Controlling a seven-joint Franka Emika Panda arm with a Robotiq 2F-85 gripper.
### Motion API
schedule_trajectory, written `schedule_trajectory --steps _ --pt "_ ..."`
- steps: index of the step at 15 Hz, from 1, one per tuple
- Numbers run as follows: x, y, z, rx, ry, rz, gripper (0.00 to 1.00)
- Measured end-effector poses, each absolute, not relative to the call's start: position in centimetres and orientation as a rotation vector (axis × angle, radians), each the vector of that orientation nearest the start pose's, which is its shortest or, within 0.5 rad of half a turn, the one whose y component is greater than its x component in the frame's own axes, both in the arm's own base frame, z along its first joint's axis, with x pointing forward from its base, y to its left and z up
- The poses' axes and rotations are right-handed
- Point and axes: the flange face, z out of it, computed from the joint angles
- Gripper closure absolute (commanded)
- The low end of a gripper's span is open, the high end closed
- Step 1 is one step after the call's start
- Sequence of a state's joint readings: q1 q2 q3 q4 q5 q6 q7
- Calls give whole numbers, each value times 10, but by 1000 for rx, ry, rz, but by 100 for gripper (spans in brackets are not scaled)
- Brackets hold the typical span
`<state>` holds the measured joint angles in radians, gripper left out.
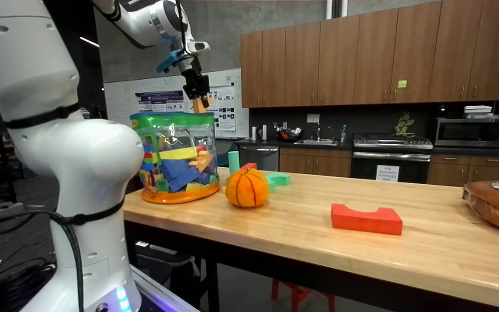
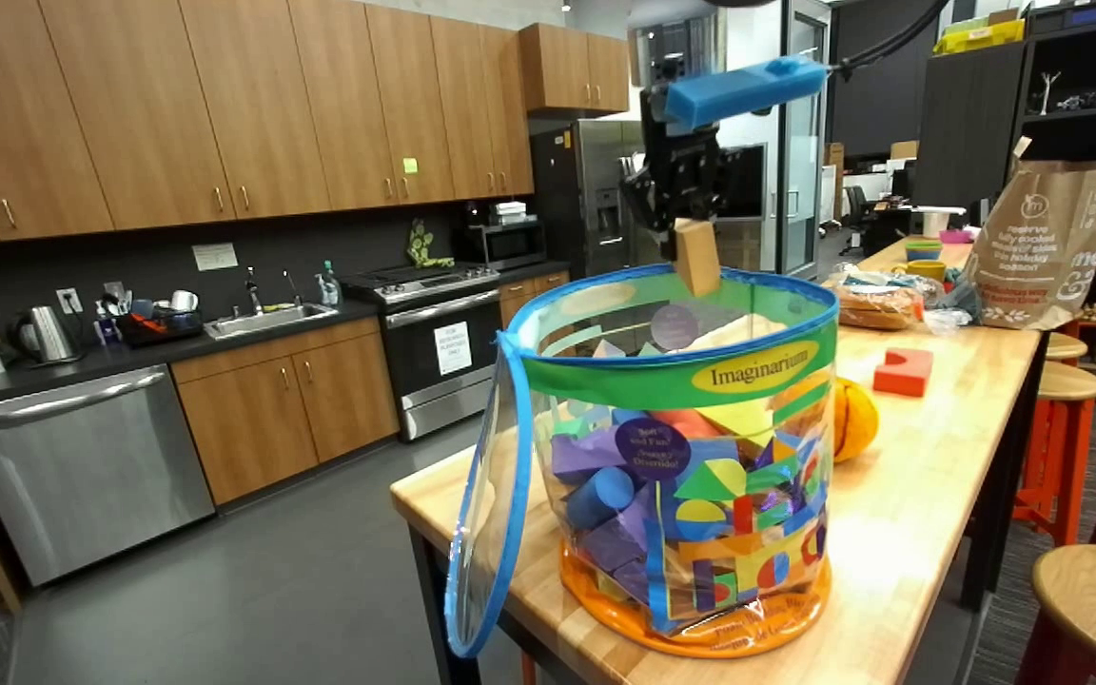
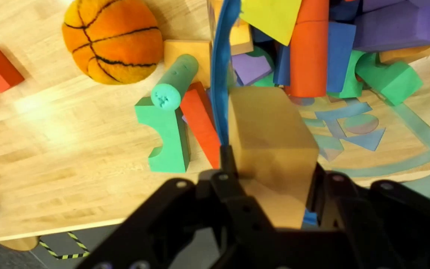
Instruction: Remove the yellow block from the toy bag
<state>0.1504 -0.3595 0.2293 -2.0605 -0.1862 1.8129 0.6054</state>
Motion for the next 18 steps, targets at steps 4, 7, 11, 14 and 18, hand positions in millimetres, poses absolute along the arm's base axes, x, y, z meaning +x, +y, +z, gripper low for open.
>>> schedule_trajectory --steps 4,7,11,14,18 --pt "405 156 622 -3284 321 -433 83" --pt "385 145 641 -3268 344 -510 83" --pt "368 112 644 -3241 453 -566 83" --pt "375 66 620 -3206 557 -571 83" --pt "395 -2 578 -3180 620 -560 83"
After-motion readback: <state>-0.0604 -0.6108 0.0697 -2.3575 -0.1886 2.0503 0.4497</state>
